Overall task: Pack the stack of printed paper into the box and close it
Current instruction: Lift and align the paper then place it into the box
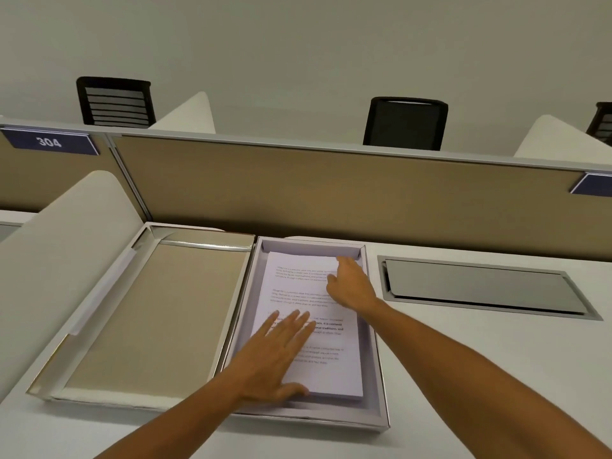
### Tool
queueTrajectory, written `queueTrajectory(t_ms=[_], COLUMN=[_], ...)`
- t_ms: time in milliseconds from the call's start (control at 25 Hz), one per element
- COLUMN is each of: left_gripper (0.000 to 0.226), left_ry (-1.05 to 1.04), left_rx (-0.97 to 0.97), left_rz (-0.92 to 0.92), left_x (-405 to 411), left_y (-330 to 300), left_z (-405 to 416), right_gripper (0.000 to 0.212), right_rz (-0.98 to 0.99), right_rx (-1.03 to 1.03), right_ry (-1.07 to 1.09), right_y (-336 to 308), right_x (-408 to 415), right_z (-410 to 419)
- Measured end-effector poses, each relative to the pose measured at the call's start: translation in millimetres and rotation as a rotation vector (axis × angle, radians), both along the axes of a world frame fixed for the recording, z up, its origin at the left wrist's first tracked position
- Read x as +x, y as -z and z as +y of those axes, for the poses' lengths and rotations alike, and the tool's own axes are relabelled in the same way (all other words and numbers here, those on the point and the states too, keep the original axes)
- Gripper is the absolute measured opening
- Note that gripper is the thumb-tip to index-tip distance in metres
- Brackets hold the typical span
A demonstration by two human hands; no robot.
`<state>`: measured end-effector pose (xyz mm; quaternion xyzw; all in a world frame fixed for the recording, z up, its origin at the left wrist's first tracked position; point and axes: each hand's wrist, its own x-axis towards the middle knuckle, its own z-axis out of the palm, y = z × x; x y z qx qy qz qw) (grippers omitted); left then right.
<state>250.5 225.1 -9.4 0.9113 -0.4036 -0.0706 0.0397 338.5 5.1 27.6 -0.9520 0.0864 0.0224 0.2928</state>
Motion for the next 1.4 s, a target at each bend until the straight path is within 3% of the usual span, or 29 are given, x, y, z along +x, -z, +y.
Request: queueTrajectory(t_ms=[200, 440, 920, 1400], left_gripper=[0.089, 0.083, 0.072, 0.074], left_ry=[0.208, 0.288, 0.261, 0.252], left_rx=[0.049, 0.084, 0.029, 0.021], left_rz=[-0.116, -0.159, -0.079, -0.091], left_x=[2, 8, 9, 9], left_y=[5, 18, 23, 23], left_z=[0, -4, -3, -6], right_gripper=[0.04, 0.05, 0.053, 0.052], right_rz=[0.056, 0.173, 0.144, 0.175], right_rx=[-0.254, -0.318, -0.288, -0.269], right_ry=[-0.216, -0.297, -0.228, -0.318], right_y=[-2, 16, 36, 29], right_x=[59, 95, 97, 94], right_z=[2, 5, 10, -1])
